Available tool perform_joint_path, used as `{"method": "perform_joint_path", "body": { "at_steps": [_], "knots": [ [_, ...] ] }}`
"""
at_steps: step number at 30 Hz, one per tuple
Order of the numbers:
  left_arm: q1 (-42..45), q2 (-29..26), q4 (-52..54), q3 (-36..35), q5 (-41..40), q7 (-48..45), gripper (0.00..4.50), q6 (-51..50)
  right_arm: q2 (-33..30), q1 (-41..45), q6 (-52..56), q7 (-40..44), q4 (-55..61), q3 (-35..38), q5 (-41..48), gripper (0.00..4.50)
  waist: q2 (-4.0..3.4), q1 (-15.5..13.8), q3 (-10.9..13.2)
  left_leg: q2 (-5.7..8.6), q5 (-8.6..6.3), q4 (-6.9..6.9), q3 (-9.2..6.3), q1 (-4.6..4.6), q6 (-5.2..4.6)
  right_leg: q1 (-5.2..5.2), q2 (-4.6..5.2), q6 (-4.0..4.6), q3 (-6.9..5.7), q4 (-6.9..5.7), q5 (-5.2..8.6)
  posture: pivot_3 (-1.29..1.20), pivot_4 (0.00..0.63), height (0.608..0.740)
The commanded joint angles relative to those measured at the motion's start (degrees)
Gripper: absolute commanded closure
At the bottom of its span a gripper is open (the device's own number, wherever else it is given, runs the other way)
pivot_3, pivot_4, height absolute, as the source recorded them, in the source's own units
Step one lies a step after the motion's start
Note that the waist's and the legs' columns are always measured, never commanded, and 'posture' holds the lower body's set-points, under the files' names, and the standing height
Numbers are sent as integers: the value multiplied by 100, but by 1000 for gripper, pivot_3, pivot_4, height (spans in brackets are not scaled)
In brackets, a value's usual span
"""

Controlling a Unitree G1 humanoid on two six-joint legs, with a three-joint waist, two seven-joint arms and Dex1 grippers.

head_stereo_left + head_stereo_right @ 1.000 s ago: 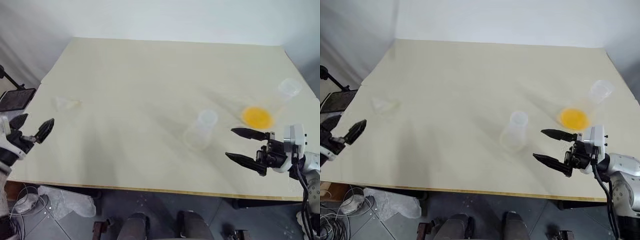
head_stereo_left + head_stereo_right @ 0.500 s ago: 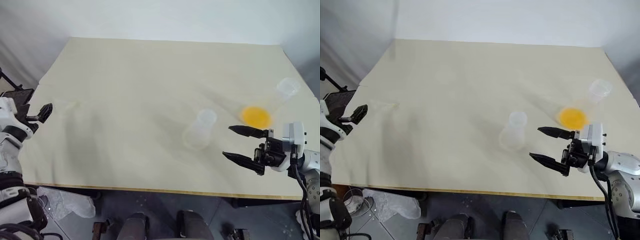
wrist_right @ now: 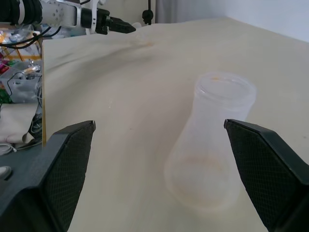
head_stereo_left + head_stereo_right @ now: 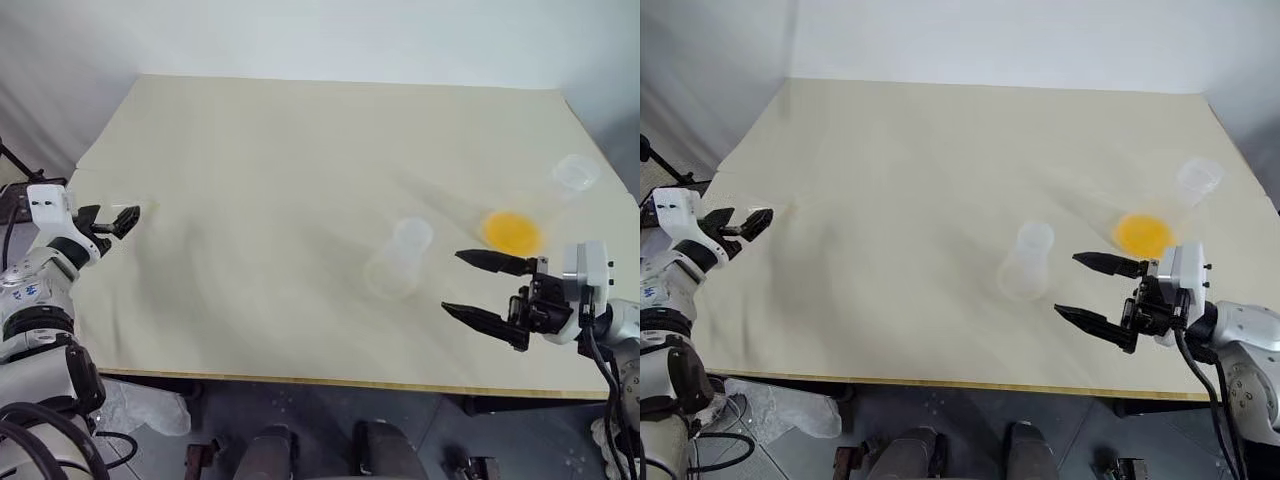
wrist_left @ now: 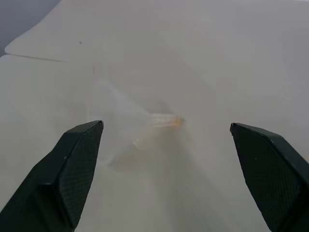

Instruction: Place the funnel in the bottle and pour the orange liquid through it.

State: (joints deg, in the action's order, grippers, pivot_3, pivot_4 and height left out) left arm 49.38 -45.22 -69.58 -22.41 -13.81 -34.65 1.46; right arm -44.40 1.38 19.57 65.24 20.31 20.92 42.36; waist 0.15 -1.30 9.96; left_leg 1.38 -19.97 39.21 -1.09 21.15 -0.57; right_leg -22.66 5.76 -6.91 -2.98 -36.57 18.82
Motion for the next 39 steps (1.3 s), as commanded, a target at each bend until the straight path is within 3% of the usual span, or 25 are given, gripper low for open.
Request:
{"method": "perform_joint_path", "body": {
  "at_steps": [1,13,30,33,39],
  "knots": [
    [226,-49,-148,-3,78,171,23,187,-137,-12,155,-171,368,277,246,0,0,1,0,0,0,0,1,0,0,0,0,0,0,-1,0,0,150,740],
    [271,-82,-288,-99,33,491,23,233,-183,-218,429,-482,756,603,526,0,4,-2,0,1,0,0,3,0,0,-2,1,0,0,-5,0,0,150,740],
    [694,269,-613,93,281,511,23,-69,-186,-433,305,-260,820,964,684,0,12,-6,0,4,0,1,4,0,-3,-3,0,-2,-1,-10,-1,0,150,740],
    [759,325,-659,17,265,641,606,-197,-169,-489,276,-240,851,1028,697,0,14,-6,1,4,0,1,6,0,-3,-3,0,-2,0,-11,-1,0,150,740],
    [793,335,-659,16,286,563,2545,-279,-118,-581,211,-245,894,1094,679,0,17,-2,2,2,0,1,7,0,-3,-4,-1,-2,-1,-11,-1,0,150,740]
  ]
}}
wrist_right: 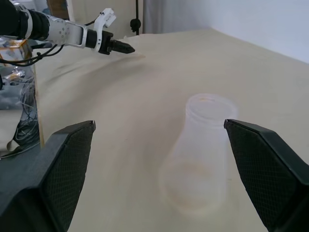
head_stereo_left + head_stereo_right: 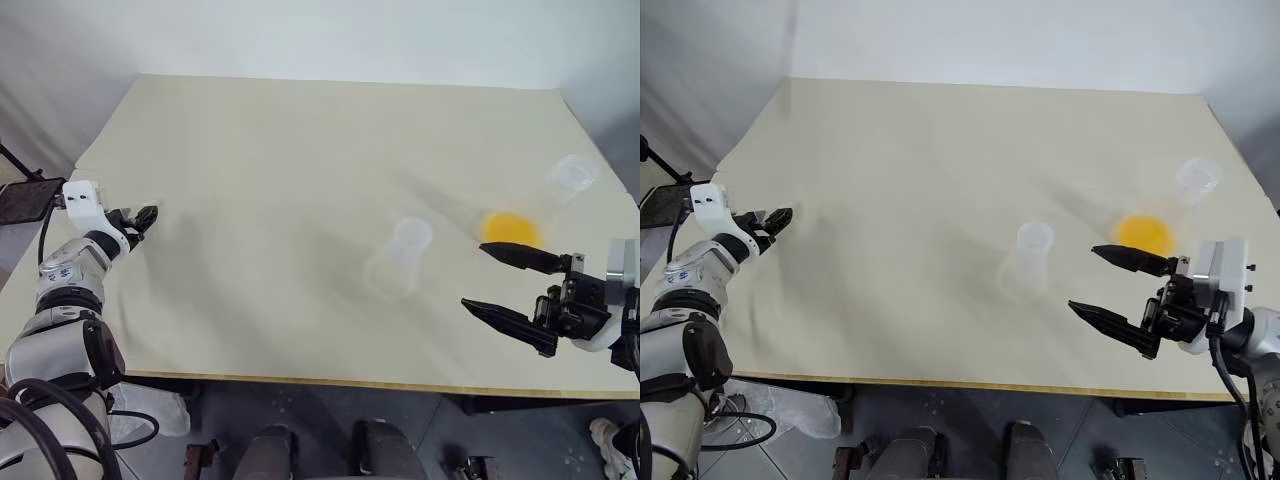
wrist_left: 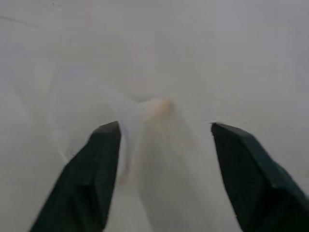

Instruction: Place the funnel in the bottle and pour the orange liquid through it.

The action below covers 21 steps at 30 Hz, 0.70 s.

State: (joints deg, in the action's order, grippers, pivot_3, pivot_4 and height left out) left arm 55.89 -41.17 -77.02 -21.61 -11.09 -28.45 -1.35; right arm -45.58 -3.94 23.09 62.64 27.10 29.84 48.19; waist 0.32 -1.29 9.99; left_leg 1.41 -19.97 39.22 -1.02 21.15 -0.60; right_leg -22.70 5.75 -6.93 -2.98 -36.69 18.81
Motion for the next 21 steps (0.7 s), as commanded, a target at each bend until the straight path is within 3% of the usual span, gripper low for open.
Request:
{"method": "perform_joint_path", "body": {
  "at_steps": [1,6,13,18,21],
  "knots": [
    [144,-73,95,-53,18,-106,2879,8,8,-69,-163,18,214,201,92,0,0,-4,0,0,0,0,0,0,0,0,0,0,0,0,0,0,150,740],
    [125,-99,156,28,67,-391,4439,36,31,-126,-260,13,203,163,66,0,1,-9,0,2,0,0,1,0,0,0,2,0,0,0,0,0,150,740],
    [135,198,844,492,142,-1685,4478,162,6,-55,-377,69,48,31,-18,0,3,-29,0,6,0,2,1,2,-2,0,4,-2,0,-2,-1,0,150,740],
    [-125,645,2368,737,-119,-2194,4478,-274,-33,20,-461,214,-180,-26,-99,0,6,-12,1,8,1,6,-2,6,-4,1,6,-5,1,-3,-3,0,150,740],
    [-393,1016,3992,1004,-391,-2331,4478,-878,-54,67,-555,419,-439,-23,-194,0,6,9,1,3,0,6,0,4,-3,1,4,-5,4,-3,-3,0,150,740]
  ]
}}
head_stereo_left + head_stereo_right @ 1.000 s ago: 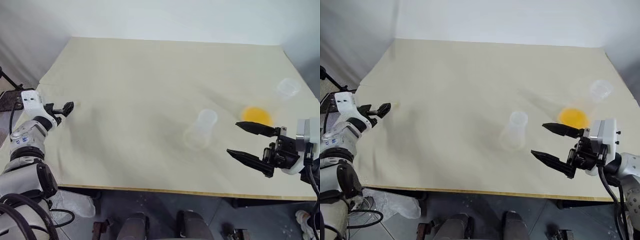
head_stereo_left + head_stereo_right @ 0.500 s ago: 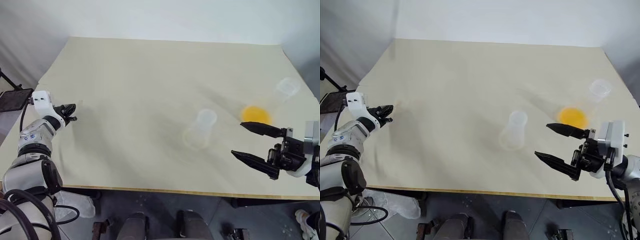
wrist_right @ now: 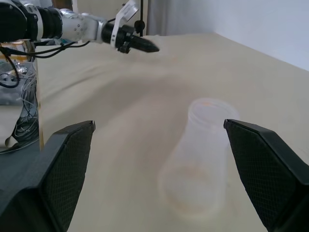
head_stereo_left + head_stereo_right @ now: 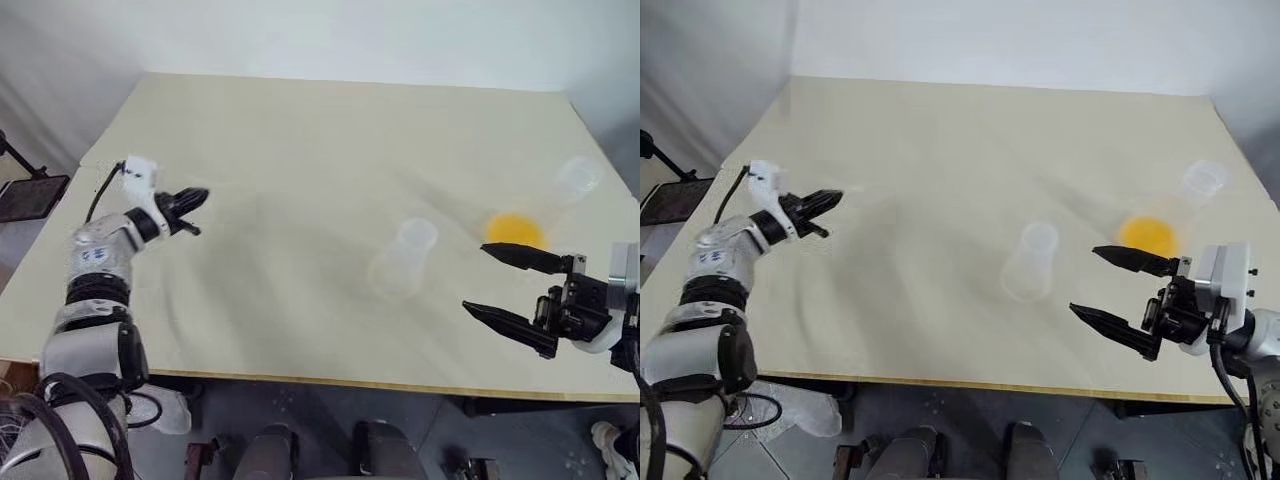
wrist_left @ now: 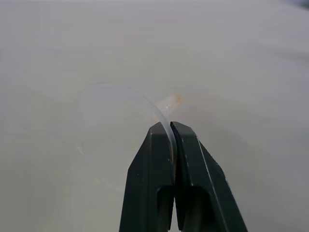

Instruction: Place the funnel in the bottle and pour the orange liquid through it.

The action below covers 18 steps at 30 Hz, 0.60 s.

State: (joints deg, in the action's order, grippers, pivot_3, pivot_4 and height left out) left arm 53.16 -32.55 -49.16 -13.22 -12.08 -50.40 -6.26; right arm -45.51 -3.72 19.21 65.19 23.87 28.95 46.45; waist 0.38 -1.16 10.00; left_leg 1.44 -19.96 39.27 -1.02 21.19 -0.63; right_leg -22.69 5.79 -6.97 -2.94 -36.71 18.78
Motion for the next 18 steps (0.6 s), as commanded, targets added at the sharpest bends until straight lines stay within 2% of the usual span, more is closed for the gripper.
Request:
{"method": "perform_joint_path", "body": {
  "at_steps": [1,4,10,14,18],
  "knots": [
    [-175,215,1555,233,-351,-159,4478,-557,-63,53,-189,195,-158,53,-44,0,0,-5,0,0,0,0,0,0,0,0,1,0,1,-1,0,0,150,740],
    [-203,495,2570,530,-618,-352,4478,-974,-16,43,-206,158,-160,-5,-126,0,0,-13,0,-2,0,1,0,1,0,0,0,0,6,0,0,0,150,740],
    [47,860,3555,1169,-825,-701,4478,-1552,149,-9,-191,-132,95,-160,-178,0,0,-21,0,-1,0,5,0,1,0,2,-2,0,9,4,0,0,150,740],
    [248,954,3833,1478,-1011,-1153,4478,-1771,292,-56,-248,-346,276,-270,-263,0,0,-23,0,0,0,6,0,2,0,4,-4,0,10,11,0,0,150,740],
    [586,955,3544,1782,-819,-1604,4478,-1384,478,-194,-379,-495,385,-335,-357,0,-1,-23,0,-1,0,5,0,2,0,5,-8,0,10,17,0,0,150,740]
  ]
}}
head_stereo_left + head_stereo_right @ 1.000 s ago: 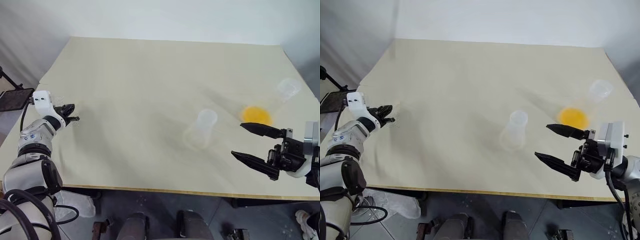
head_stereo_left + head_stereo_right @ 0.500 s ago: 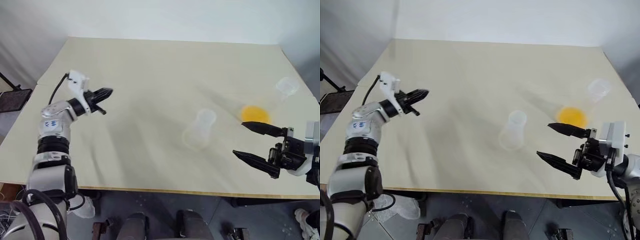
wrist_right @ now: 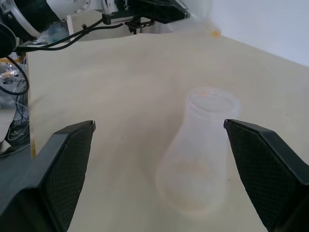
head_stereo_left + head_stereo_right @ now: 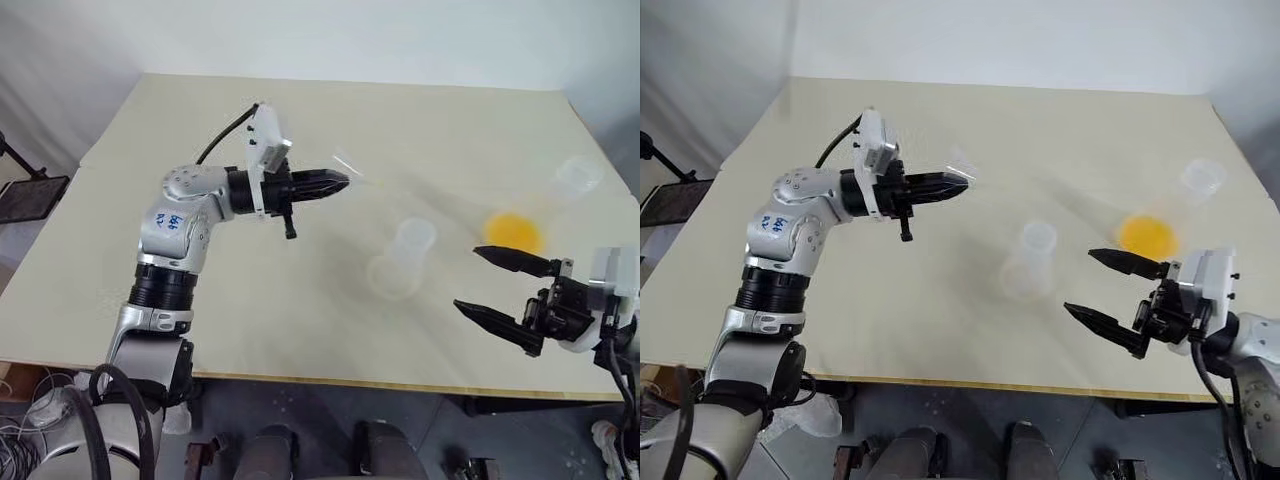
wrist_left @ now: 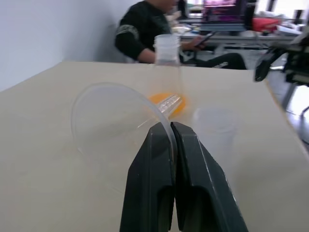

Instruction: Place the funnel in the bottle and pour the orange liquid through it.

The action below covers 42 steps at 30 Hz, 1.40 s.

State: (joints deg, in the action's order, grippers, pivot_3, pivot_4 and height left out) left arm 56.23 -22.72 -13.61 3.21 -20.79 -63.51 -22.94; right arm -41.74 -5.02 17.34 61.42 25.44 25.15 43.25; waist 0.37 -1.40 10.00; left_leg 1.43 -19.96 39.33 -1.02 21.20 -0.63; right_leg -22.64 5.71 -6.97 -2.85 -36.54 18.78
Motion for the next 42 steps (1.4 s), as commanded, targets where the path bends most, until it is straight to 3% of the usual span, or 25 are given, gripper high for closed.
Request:
{"method": "perform_joint_path", "body": {
  "at_steps": [1,15,25,42],
  "knots": [
    [363,-29,-103,205,115,-374,4478,384,153,-107,-219,-164,267,28,-54,0,0,0,0,0,0,0,0,-1,0,1,0,0,0,0,0,0,150,740],
    [1200,71,-1434,808,783,-1371,4478,1685,595,-481,-566,-621,671,-526,-414,0,0,-2,0,-1,0,0,1,0,-2,4,-6,-1,0,7,-1,0,150,740],
    [1799,549,-2490,993,1143,-1701,4478,2607,654,-294,-502,-1028,829,-845,-505,0,0,-10,0,2,-1,4,0,4,-6,4,-6,-3,-2,8,-1,0,150,740],
    [2467,1165,-4159,1148,1992,-1550,4478,4119,645,-711,-467,-1569,984,-587,-476,0,1,-20,1,4,-3,4,3,4,-13,4,-7,-4,-3,7,-2,0,150,740]
  ]
}}
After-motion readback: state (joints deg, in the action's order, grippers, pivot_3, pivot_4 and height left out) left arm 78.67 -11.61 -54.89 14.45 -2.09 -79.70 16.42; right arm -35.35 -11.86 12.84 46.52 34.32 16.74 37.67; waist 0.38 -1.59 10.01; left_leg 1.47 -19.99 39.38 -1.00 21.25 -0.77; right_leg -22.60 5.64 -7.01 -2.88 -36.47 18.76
